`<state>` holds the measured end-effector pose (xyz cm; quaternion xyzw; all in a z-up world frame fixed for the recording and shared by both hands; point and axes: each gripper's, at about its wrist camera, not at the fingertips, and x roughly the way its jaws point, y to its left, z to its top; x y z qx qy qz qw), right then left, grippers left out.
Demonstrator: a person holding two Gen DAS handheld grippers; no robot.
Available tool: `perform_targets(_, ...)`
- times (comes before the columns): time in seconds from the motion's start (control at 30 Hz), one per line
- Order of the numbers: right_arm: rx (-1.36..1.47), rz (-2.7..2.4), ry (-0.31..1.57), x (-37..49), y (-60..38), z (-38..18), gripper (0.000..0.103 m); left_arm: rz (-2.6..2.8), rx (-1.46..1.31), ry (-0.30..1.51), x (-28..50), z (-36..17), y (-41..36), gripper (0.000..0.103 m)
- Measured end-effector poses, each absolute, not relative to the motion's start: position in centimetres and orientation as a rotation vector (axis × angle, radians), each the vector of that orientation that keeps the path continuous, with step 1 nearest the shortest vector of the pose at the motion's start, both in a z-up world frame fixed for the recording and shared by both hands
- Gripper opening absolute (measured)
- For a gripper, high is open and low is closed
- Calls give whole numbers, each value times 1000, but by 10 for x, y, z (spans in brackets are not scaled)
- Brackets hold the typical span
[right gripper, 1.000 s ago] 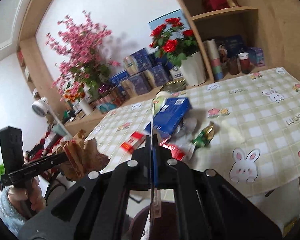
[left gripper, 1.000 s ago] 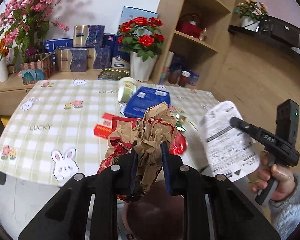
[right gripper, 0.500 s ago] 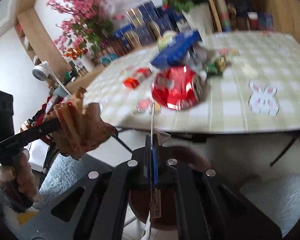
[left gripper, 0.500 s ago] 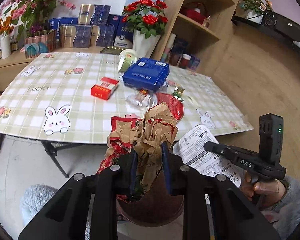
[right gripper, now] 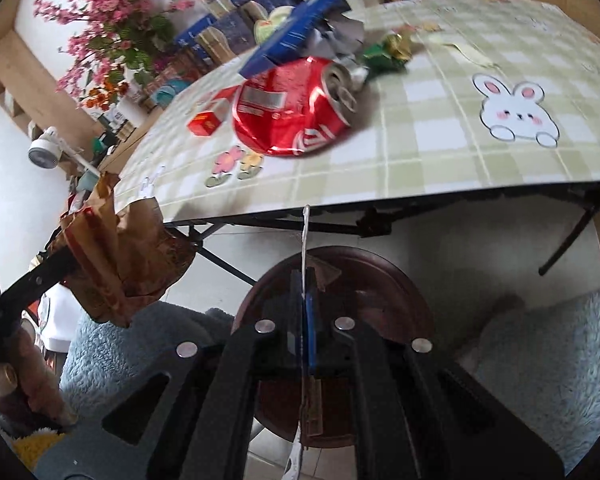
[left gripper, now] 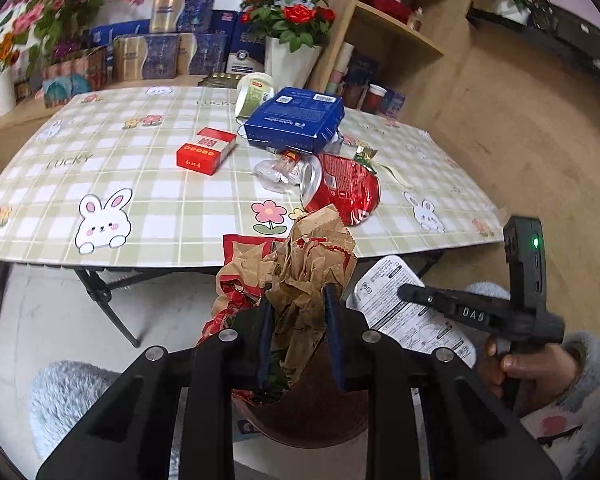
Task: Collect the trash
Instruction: 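Carry the paper bag with the left tool over the brown bin, then open the left tool to drop the paper bag into the bin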
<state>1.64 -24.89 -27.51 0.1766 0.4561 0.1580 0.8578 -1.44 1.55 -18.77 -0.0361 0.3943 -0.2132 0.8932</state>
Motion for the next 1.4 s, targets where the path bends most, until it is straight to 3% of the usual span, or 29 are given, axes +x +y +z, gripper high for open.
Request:
perform_targets(0.27, 381, 321, 958, 18, -251, -276, 6, -480, -7, 832, -16, -196, 7, 24)
perform_targets(0.37, 394, 322, 935, 18, -253, -273, 15, -501, 6, 819, -17, -195, 6, 24)
perform_targets(0.4, 398, 322, 921, 17, -254, -271, 28, -517, 18, 807, -18, -194, 6, 24)
perform_targets(0.43, 398, 320, 909, 17, -255, -269, 34, -526, 24, 800, -18, -194, 6, 24)
perform_targets(0.6, 345, 299, 847, 16, -257, -253, 38, -600, 31, 783, -17, -194, 11, 25)
perform_targets(0.67, 293, 273, 778, 14, -261, -240, 57, -628, 38, 782, -15, -194, 13, 25)
perform_targets(0.7, 264, 252, 733, 11, -264, -233, 79, -637, 46, 782, -16, -194, 13, 25)
perform_targets(0.73, 244, 241, 699, 10, -267, -228, 90, -648, 56, 782, -16, -194, 13, 25)
perform_targets(0.83, 174, 198, 623, 9, -277, -215, 97, -713, 75, 796, -14, -197, 10, 26)
perform_targets(1.13, 46, 32, 412, -7, -304, -191, 97, -855, 136, 874, -1, -219, -17, 28)
perform_targets(1.4, 37, 13, 440, -2, -304, -200, 97, -882, 112, 921, 15, -238, -31, 30)
